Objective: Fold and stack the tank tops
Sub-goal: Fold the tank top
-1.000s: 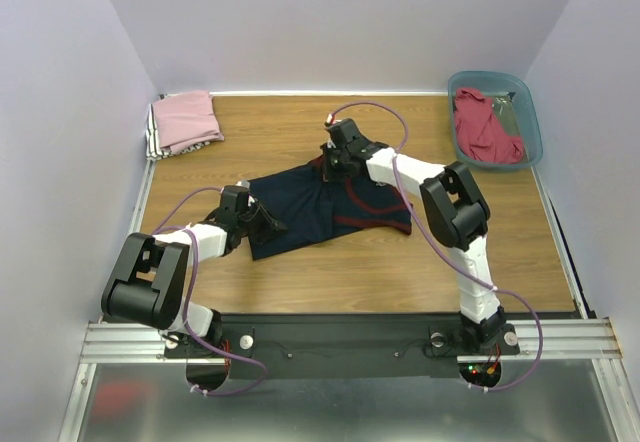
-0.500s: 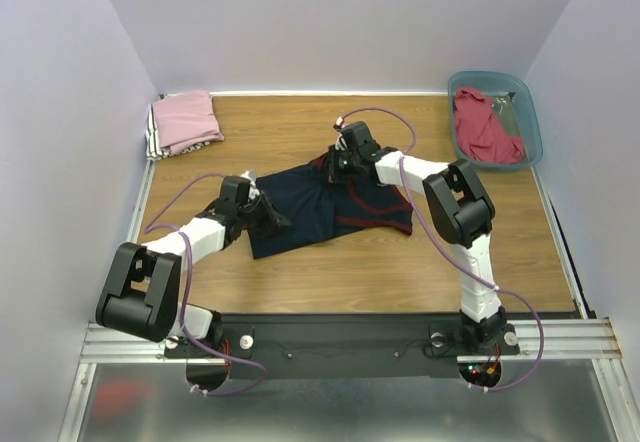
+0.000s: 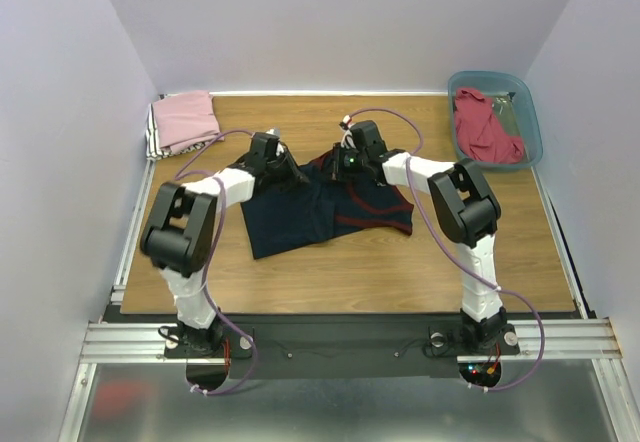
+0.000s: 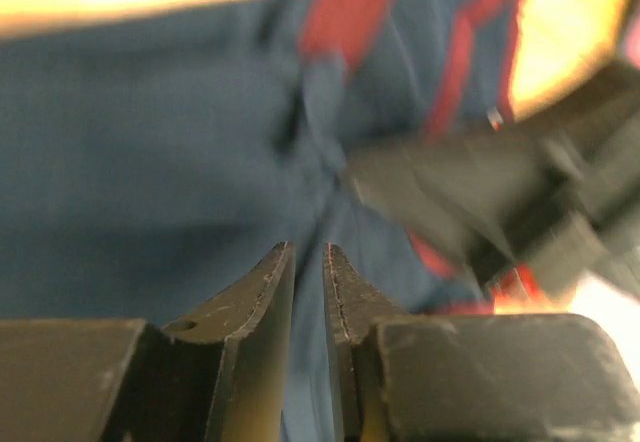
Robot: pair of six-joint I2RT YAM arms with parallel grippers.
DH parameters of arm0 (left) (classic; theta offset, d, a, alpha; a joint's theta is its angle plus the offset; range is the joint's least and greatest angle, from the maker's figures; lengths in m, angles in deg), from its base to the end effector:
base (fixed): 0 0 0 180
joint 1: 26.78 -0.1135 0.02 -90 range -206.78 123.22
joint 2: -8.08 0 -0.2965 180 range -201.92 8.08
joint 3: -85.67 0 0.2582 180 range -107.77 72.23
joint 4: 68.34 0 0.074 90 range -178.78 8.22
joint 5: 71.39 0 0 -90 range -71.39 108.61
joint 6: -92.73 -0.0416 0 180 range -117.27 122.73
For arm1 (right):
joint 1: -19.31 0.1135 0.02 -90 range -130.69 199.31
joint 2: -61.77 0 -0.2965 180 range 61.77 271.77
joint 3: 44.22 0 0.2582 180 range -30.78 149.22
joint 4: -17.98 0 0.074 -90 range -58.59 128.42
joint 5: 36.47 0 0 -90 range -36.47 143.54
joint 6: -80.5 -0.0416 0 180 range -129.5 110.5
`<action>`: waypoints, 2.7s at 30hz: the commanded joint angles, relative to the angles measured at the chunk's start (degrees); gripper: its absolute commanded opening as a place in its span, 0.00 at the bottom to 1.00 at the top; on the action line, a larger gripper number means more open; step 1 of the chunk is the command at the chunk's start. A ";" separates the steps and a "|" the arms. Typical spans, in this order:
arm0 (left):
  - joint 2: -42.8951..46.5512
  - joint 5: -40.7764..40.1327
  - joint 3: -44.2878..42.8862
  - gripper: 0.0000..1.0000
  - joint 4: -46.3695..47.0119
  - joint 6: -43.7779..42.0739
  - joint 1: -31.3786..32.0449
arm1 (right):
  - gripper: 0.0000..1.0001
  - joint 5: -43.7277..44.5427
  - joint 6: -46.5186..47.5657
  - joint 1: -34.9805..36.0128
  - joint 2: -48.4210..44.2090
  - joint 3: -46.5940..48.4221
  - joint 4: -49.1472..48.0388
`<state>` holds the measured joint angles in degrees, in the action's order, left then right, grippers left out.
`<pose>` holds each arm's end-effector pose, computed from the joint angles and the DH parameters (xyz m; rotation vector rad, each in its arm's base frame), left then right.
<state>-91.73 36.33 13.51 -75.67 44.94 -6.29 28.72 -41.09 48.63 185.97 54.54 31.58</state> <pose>0.3631 -0.1492 0.2207 -0.2505 2.2988 -0.9313 0.4332 0.2633 0.1774 -0.2026 2.3879 1.0276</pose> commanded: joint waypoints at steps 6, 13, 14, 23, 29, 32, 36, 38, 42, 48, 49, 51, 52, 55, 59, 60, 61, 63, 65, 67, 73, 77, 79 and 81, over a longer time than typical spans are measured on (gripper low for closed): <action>-11.10 -0.31 -11.76 0.29 1.80 -0.21 -0.36 | 0.07 -1.90 -0.66 -0.40 -5.37 -1.29 -3.94; -12.34 1.36 -16.42 0.29 1.98 -0.29 -0.28 | 0.07 3.53 -0.66 -0.41 -5.99 -3.49 -3.59; -12.60 1.10 -16.69 0.29 1.98 -0.38 -0.19 | 0.07 4.68 -0.75 -0.41 -6.16 -3.75 -3.59; -18.49 2.24 -17.83 0.30 2.59 0.85 -0.10 | 0.45 24.46 1.97 0.65 -16.96 -9.02 1.94; -19.89 2.06 -19.94 0.30 2.15 1.20 -0.19 | 0.45 41.30 5.65 11.79 -23.56 -11.22 5.28; -20.34 1.01 -21.17 0.30 0.49 1.03 -0.19 | 0.26 47.64 6.90 19.62 -21.82 -10.53 6.77; -20.78 0.48 -21.70 0.30 -0.04 1.20 -0.19 | 0.22 51.01 8.04 24.11 -18.13 -9.56 7.66; -20.95 0.48 -21.96 0.30 -0.39 1.11 -0.19 | 0.23 52.06 9.35 24.73 -16.63 -8.68 8.01; -21.13 0.21 -22.23 0.30 -0.66 0.67 -0.19 | 0.27 54.34 11.55 25.17 -13.99 -7.71 8.62; -21.39 0.21 -22.40 0.30 -0.92 0.41 -0.36 | 0.35 57.95 14.01 25.26 -11.79 -7.01 10.38; -21.39 0.21 -22.32 0.30 -1.01 0.32 -0.45 | 0.35 57.95 14.28 25.26 -11.70 -7.01 10.47; -21.48 0.21 -22.58 0.30 -1.01 0.32 -0.54 | 0.35 58.83 14.54 25.26 -11.53 -7.18 11.00; -21.48 0.21 -22.58 0.30 -1.10 0.24 -0.54 | 0.36 59.09 14.54 25.26 -11.53 -7.27 11.17; -21.74 0.30 -22.84 0.30 -1.28 0.06 -0.71 | 0.41 58.57 14.63 25.26 -11.88 -7.97 11.35; -22.01 0.65 -23.02 0.29 -1.45 0.06 -0.80 | 0.43 58.30 14.28 25.26 -11.88 -8.33 11.61; -22.01 0.65 -23.02 0.29 -1.36 0.06 -0.80 | 0.43 58.48 14.11 25.26 -12.23 -8.33 11.70; -22.01 0.65 -22.93 0.29 -1.36 -0.03 -0.80 | 0.43 58.83 13.93 25.69 -13.27 -8.50 11.70; -22.09 0.57 -22.93 0.29 -1.45 -0.03 -0.80 | 0.43 60.76 14.10 27.09 -14.33 -8.24 11.79; -22.09 0.57 -22.93 0.29 -1.36 -0.03 -0.89 | 0.44 62.34 14.89 28.24 -14.86 -7.63 11.96; -22.18 0.57 -23.02 0.29 -1.36 -0.03 -0.89 | 0.44 63.83 15.33 29.99 -14.17 -6.66 12.40; -22.45 0.83 -23.46 0.29 -1.45 0.06 -0.89 | 0.44 67.09 15.16 31.15 -9.51 -4.29 14.95; -22.80 0.74 -23.28 0.29 -1.45 -0.12 -0.98 | 0.44 69.55 15.68 31.15 -7.93 -2.79 16.88; -22.88 0.83 -23.28 0.29 -1.45 -0.20 -1.15 | 0.43 69.38 15.86 31.15 -7.57 -2.53 16.89; -22.89 0.92 -23.28 0.29 -1.45 -0.20 -1.24 | 0.43 69.38 16.30 31.15 -6.96 -2.35 16.97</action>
<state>-113.07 37.94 -7.45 -76.15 46.41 -6.77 94.92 -25.66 79.91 178.06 49.88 47.91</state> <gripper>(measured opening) 0.294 0.434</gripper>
